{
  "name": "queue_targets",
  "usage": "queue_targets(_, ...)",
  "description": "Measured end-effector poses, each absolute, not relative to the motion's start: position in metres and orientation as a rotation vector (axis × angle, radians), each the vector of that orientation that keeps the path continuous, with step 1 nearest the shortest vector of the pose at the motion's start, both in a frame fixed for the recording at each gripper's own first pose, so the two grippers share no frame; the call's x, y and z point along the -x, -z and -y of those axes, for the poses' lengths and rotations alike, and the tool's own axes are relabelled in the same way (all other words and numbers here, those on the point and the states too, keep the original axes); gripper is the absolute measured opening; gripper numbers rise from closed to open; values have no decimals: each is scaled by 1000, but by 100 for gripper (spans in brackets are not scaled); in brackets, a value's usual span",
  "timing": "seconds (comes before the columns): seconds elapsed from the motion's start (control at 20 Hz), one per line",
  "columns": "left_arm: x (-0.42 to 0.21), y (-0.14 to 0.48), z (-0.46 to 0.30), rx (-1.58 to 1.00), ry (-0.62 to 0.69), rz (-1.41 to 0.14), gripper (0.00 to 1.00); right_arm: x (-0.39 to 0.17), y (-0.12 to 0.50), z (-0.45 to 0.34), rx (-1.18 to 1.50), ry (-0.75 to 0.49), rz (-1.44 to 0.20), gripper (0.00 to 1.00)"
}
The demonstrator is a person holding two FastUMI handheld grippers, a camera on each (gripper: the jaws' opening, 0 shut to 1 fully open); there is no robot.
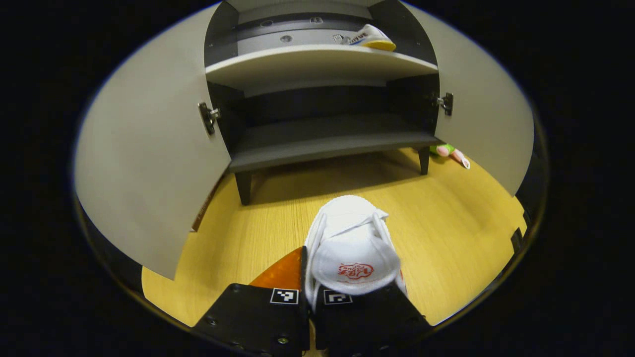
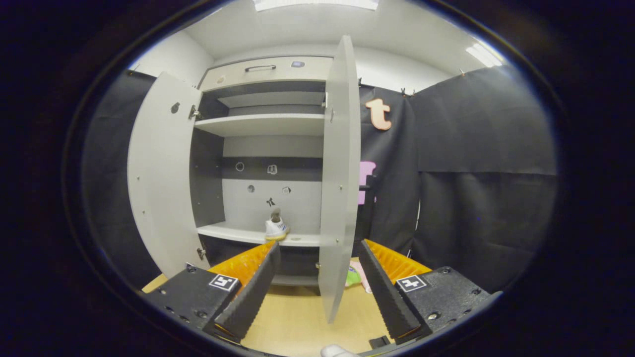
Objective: Grab one shoe with the right hand and put it into the shoe cabinet, grab the other shoe with the left hand and put it into the shoe cabinet; then close the right door with the right hand and the left door with the left hand.
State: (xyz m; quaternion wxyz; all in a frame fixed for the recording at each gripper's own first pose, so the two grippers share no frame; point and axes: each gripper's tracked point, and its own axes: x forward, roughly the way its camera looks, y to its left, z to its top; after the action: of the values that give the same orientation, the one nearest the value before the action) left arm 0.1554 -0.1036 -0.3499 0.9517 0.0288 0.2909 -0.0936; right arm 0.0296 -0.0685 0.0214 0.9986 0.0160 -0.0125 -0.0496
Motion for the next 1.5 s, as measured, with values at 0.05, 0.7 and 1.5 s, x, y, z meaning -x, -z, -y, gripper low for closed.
queue_targets(0.05,-159,326,103,-46,182,-555,14,-30,-25,69,-31,95,38,100)
queue_targets(0.7,-266,91,97,23,45,-239,14,-37,-43,72,-40,-18,93,100)
queue_targets(1.5,-441,70,116,-94,-37,-274,13,-61,-32,91,-44,-22,35,100)
